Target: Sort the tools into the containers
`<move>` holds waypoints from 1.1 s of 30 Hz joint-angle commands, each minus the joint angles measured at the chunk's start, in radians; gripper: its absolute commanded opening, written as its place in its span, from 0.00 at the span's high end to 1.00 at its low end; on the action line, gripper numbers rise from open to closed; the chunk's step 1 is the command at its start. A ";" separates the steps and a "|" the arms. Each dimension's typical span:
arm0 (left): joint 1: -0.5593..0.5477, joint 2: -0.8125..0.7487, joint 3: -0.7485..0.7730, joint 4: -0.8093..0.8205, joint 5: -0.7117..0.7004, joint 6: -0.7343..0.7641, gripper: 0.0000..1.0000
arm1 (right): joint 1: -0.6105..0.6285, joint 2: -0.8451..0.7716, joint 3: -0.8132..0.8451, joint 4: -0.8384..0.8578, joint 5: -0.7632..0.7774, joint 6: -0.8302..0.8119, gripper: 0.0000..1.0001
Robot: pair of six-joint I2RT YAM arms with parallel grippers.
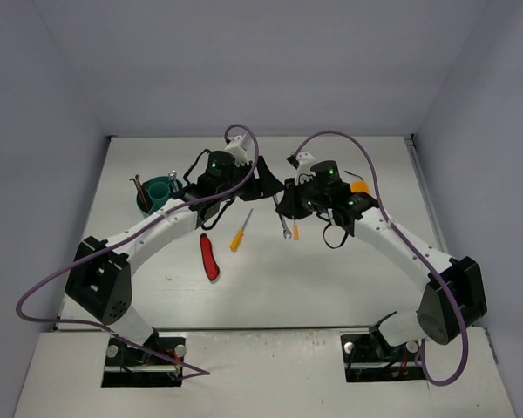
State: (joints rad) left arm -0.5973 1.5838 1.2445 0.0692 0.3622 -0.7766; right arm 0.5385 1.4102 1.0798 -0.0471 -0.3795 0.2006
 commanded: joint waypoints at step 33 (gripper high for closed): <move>0.361 -0.069 0.323 -0.413 -0.482 0.544 1.00 | -0.049 -0.106 -0.108 0.086 0.071 0.021 0.42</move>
State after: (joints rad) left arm -0.3029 1.5571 1.4936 -0.3206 -0.0064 -0.3790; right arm 0.4967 1.3212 0.9894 -0.0051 -0.3280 0.2337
